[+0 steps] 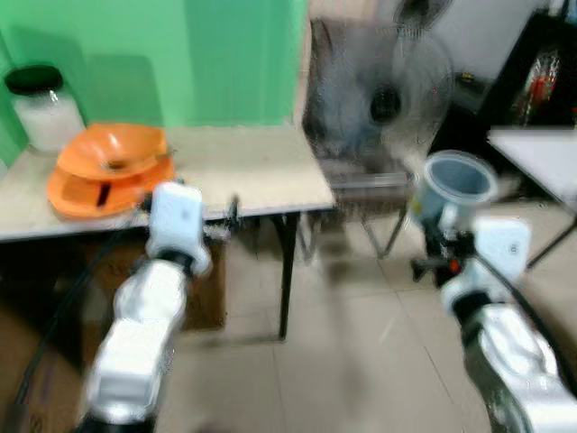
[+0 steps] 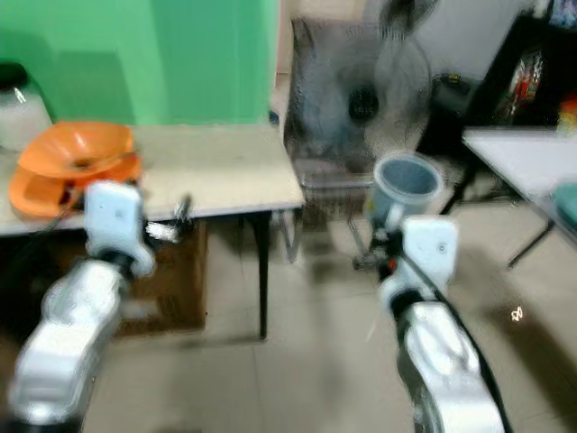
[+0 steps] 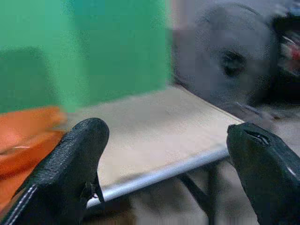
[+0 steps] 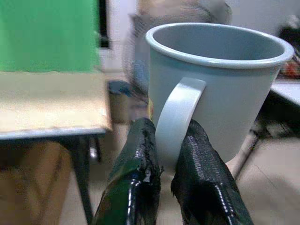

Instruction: Setting the table

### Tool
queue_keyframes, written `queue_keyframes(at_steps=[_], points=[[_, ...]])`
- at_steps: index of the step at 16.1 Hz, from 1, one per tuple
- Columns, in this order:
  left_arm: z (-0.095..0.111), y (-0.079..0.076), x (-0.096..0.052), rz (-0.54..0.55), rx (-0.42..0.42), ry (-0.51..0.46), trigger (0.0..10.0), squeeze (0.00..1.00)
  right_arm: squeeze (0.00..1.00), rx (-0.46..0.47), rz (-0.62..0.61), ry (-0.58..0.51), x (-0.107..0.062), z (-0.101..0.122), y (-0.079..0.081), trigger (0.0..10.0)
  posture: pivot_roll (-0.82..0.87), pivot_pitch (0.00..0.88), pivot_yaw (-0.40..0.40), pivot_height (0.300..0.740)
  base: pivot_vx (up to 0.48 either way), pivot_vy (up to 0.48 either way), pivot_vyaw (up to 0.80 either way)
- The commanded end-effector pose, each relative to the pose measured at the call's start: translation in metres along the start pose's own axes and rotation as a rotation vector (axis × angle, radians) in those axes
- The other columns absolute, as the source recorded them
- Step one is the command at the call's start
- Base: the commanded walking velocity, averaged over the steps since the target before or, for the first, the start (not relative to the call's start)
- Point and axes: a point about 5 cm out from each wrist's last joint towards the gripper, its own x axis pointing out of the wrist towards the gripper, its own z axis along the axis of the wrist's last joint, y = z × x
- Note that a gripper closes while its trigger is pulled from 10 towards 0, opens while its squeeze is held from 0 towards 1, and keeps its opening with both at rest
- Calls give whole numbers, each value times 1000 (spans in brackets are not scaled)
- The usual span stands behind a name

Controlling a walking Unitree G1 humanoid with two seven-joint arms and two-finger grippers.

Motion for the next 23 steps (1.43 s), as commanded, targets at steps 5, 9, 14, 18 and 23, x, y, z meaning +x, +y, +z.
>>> queue_keyframes(at_steps=[5,9,14,18,23], points=[[7,0,6,-17,11,-19,10000,0,0,6,-24,-31,-2,8,-2,10000,24,0,-42,740,0,-34,-800],[10,0,8,-23,65,-40,10000,0,0,3,-39,-31,-4,8,-3,10000,19,0,-38,740,0,168,-800],[6,-1,10,-32,18,-15,10000,0,0,1,-52,-29,-6,9,-4,10000,6,0,-23,740,0,0,-800],[9,-2,13,-35,57,-34,10000,0,0,3,-57,-30,-6,9,-3,10000,3,0,-17,740,0,-120,-800],[7,0,16,-35,30,-20,10000,0,0,4,-64,-33,-6,9,-3,10000,-4,0,-7,740,0,383,-800]])
